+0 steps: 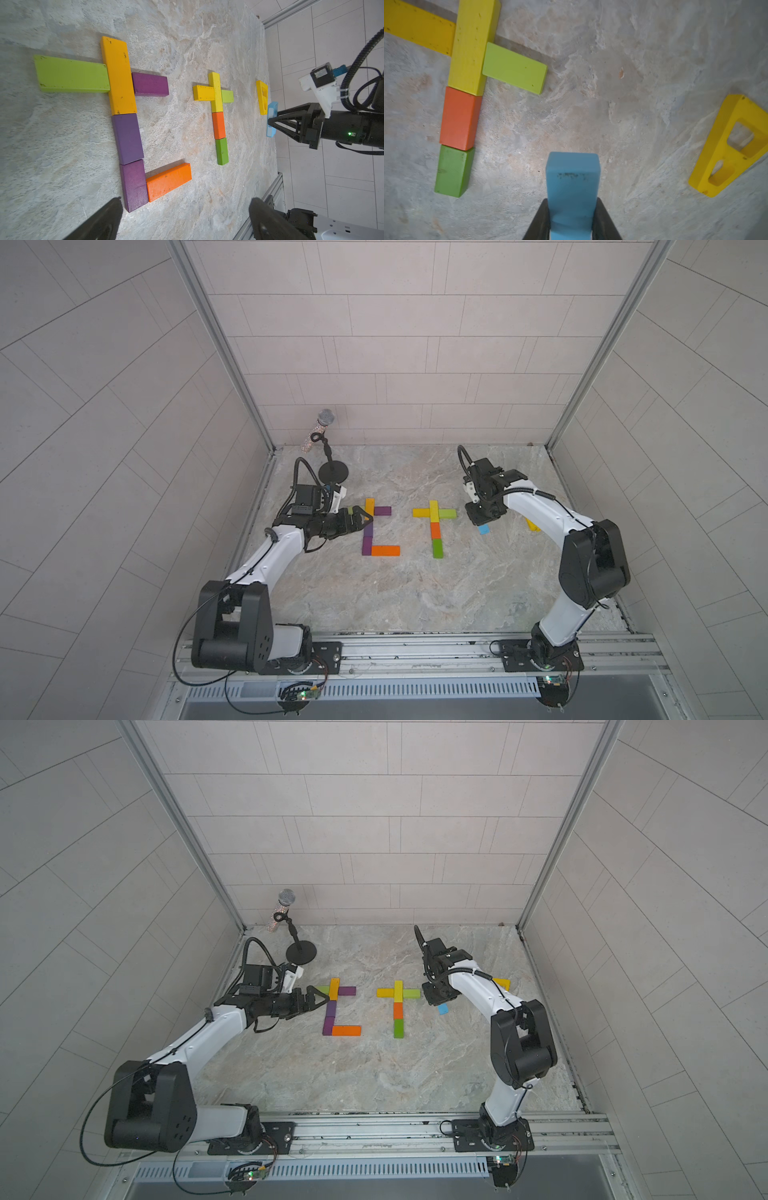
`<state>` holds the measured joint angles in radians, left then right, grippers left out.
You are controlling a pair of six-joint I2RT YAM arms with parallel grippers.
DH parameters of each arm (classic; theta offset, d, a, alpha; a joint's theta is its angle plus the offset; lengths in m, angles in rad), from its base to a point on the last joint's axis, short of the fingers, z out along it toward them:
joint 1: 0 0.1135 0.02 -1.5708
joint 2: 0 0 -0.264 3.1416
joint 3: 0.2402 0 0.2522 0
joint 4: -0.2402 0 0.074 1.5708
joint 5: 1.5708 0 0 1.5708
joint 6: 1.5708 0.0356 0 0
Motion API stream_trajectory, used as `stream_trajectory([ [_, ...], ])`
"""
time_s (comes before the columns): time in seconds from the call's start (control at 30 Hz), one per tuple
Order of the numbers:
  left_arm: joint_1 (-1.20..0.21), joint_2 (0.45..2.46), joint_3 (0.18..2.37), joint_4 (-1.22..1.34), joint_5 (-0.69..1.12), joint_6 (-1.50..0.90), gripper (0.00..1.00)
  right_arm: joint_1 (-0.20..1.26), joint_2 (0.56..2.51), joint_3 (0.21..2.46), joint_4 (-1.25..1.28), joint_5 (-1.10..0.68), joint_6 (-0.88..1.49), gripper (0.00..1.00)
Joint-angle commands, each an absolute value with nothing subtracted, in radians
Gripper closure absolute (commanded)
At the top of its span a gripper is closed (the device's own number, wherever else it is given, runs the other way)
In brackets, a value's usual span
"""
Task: Assemble the letter t with building blocks
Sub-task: Assemble the building block at the center of the board.
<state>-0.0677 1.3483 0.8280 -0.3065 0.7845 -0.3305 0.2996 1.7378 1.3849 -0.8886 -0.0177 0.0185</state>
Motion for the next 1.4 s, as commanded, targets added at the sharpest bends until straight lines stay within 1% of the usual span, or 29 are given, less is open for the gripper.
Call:
stream_trajectory([
  [0.0,-0.059,1.329,0.853,-0.331,0.781,-0.302,0.00,0.292,1.758,1.435,-0.920,-0.026,-0.244,0.94],
  [0.13,-0.055,1.321,0.846,-0.334,0.778,-0.296,0.00,0.289,1.772,1.451,-0.890,-0.031,-0.390,0.95],
  [0.27,-0.051,1.319,0.842,-0.335,0.776,-0.295,0.00,0.290,1.770,1.441,-0.898,-0.119,-0.605,0.97],
  [0.4,-0.050,1.328,0.845,-0.332,0.781,-0.298,0.00,0.301,1.672,1.313,-0.831,-0.228,-0.831,0.97],
  [0.53,-0.048,1.337,0.844,-0.319,0.788,-0.308,0.00,0.343,1.544,1.136,-0.716,-0.182,-1.088,0.99],
  [0.63,-0.049,1.340,0.842,-0.310,0.795,-0.314,0.00,0.341,1.497,1.082,-0.667,-0.210,-1.150,1.00],
  [0.8,-0.048,1.335,0.835,-0.307,0.794,-0.315,0.00,0.355,1.564,1.150,-0.807,-0.275,-1.221,1.00],
  [0.87,-0.047,1.335,0.833,-0.309,0.791,-0.313,0.00,0.372,1.593,1.158,-0.823,-0.288,-1.235,1.00],
  [1.03,-0.043,1.329,0.836,-0.321,0.787,-0.307,0.00,0.415,1.657,1.170,-0.832,-0.264,-1.244,1.00],
  [1.37,-0.041,1.340,0.837,-0.317,0.788,-0.307,0.00,0.457,1.695,1.152,-0.810,-0.203,-1.208,1.00],
])
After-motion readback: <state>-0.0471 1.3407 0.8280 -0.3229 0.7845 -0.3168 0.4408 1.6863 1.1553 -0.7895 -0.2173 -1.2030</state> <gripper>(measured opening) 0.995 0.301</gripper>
